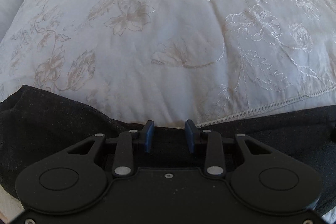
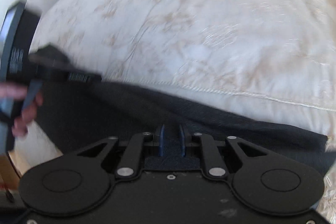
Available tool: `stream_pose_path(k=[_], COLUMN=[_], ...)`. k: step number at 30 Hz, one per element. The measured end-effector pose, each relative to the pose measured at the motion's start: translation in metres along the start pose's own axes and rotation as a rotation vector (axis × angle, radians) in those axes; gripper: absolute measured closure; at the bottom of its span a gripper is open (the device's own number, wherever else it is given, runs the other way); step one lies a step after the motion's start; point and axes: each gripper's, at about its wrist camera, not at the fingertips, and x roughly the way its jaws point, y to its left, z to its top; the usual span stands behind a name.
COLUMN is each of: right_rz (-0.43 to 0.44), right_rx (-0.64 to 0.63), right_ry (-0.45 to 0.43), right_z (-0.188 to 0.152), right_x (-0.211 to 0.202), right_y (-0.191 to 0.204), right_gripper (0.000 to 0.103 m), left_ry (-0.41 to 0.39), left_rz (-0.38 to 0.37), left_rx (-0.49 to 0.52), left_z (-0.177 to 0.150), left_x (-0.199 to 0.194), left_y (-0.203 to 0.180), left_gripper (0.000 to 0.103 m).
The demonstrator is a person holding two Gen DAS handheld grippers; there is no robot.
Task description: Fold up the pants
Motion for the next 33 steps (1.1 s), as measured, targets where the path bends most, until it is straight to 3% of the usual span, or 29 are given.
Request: stream_pose_path(k=[4,6,7,12,14,18,21,23,26,27,29,33], right_rz=[-0.044,-0.073,-0.101,-0.211,-0.215,-0.152,-0.156,-0.156,-0.185,-0.2,-0.239,-0.197], right_rx=[0.109,0.144,0.163,0.292,0.26,0.118,0.039,0.06,0.141,0.164,0.185,0.152], right_ry=[0.009,0.038,0.044,-0.029,-0.061,-0.075,-0.026,0.001,-0.027,-0.06,-0.121,-0.144], right_z=[0.004,0.005,0.007,0.02,0.018,0.001,-0.001,0.008,0.025,0.031,0.036,0.018], right_x=[0.002,0.012,0.018,0.017,0.001,-0.022,0.001,0.023,0.041,0.037,0.021,-0.02], right_y=[-0.029,-0.043,-0.051,-0.083,-0.076,-0.038,-0.013,-0.015,-0.029,-0.032,-0.033,-0.03], right_gripper=[0.085,0.09,0.103,0.103,0.089,0.089,0.089,0.09,0.102,0.102,0.086,0.086], left_ry=[-0.001,-0.001,-0.009,-0.101,-0.122,-0.105,-0.068,-0.06,-0.065,-0.062,-0.05,-0.069], left_rz=[0.003,0.001,0.003,0.041,0.027,0.022,0.024,0.021,0.012,0.004,-0.018,-0.014], left_rx=[-0.014,-0.025,-0.036,-0.071,-0.077,-0.073,-0.073,-0.066,-0.034,-0.023,0.003,0.056], left_z=[-0.002,0.0,0.001,-0.001,-0.005,-0.013,-0.017,-0.021,-0.027,-0.028,-0.029,-0.017], left_x=[-0.001,-0.001,-0.004,-0.031,-0.041,-0.044,-0.038,-0.038,-0.042,-0.042,-0.04,-0.026], left_y=[-0.001,0.0,0.0,0.005,0.006,0.007,0.008,0.007,0.001,-0.001,-0.006,-0.017], left_gripper=[0.06,0.059,0.059,0.059,0.059,0.059,0.059,0.059,0.059,0.059,0.059,0.059])
